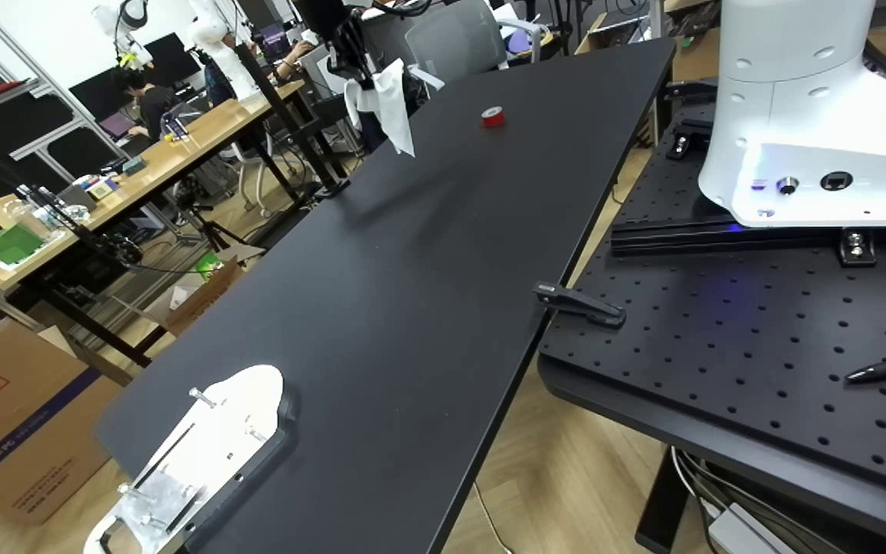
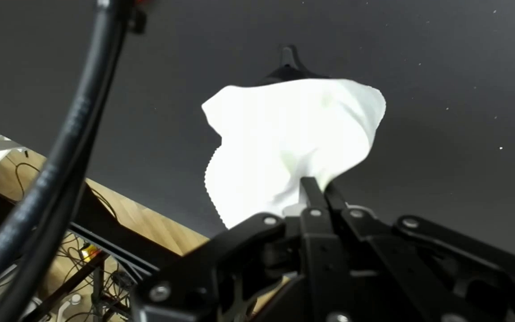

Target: Remove the white cloth from the black stand

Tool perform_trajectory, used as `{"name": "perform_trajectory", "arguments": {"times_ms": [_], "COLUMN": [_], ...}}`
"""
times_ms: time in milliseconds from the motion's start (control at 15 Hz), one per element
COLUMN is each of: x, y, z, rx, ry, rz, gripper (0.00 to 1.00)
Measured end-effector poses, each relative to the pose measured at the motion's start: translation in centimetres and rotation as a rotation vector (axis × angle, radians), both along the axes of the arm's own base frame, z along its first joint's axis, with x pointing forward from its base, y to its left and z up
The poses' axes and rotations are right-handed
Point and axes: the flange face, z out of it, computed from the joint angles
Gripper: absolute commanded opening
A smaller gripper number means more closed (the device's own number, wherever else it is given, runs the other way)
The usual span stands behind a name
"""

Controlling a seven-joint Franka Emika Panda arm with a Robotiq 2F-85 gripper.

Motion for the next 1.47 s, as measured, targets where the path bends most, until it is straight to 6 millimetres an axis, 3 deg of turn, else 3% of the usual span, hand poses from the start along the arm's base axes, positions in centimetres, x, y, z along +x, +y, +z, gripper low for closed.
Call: {"name": "perform_trajectory", "arguments": {"times_ms": [200,467,733,933,1133,1467], "x": [-0.4,-1.9,-4.2,-5.7,-6.4,-6.0], "y": [0.1,-0.8,-4.4,-8.3,-12.2,-17.2], "z": [1.6,6.5,11.9,14.4,14.9,12.7], "rx": [0.024,0.076,0.114,0.142,0.166,0.21], "ry": [-0.007,-0.058,-0.178,-0.244,-0.277,-0.293], "rz": [-0.033,-0.124,-0.268,-0.393,-0.533,-0.772], "gripper": [0.01,0.01,0.01,0.01,0.01,0.01]}}
